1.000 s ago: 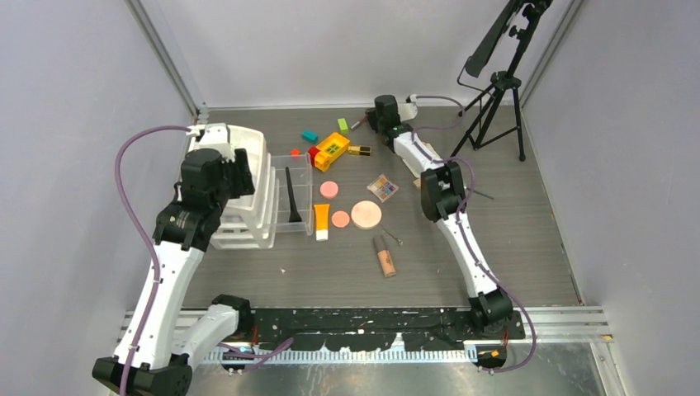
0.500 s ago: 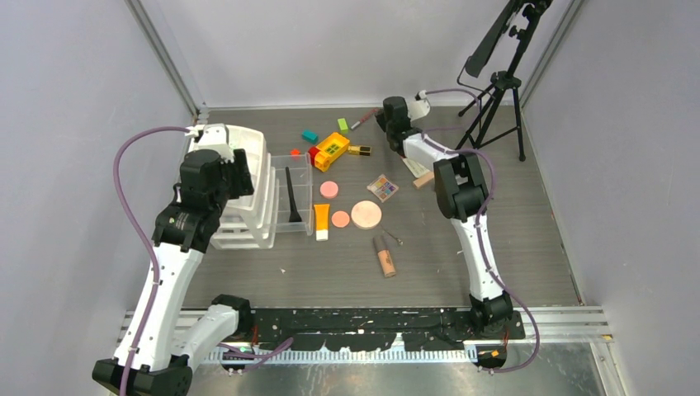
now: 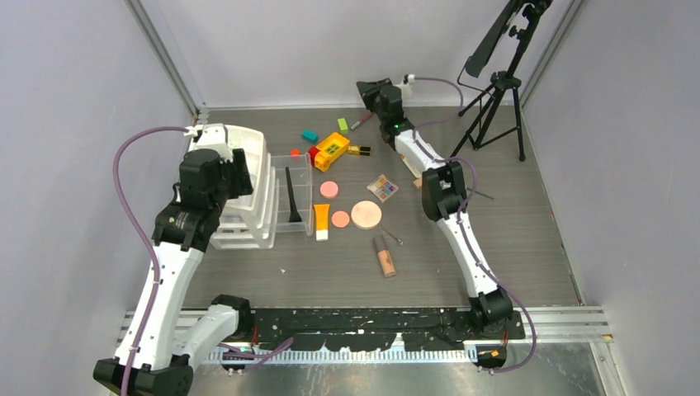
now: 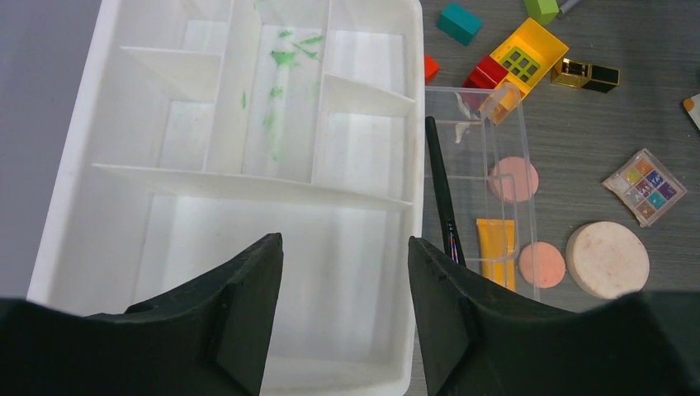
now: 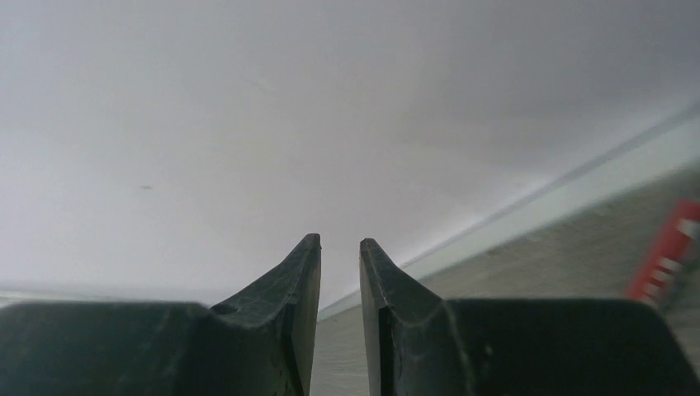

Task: Organize the makeup
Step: Move the makeup at the corner of the board.

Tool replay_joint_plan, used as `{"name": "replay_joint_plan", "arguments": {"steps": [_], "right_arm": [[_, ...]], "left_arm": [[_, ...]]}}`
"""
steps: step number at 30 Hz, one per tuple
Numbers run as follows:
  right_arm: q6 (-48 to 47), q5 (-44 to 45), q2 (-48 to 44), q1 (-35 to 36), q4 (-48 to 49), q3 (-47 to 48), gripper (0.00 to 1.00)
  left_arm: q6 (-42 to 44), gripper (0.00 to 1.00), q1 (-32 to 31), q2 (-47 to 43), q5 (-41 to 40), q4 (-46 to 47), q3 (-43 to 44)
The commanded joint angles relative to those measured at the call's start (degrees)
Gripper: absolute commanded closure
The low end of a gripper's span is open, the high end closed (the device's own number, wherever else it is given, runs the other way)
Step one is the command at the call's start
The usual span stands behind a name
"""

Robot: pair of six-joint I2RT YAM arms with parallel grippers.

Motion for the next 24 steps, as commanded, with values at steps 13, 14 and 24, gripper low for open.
{"name": "replay_joint_plan", "arguments": {"steps": [13,14,24], "right_arm": [[6.20,1.68,8.11,1.37,-1.57,1.16,0.69],[6.15,1.96,7.65,1.34,-2.53,0.69,0.70],[4.87,5.67,2.72,1.32,-21.41,-0.72,0.71]], "left_arm": [[0.76,0.41,0.82,0.27,1.44,3.01,-0.17],[0.76,0.41,0.83,0.26,1.47,3.05,-0.22],[0.77,0.41,0.91,-0.26,1.38,3.05,-0.35]]}}
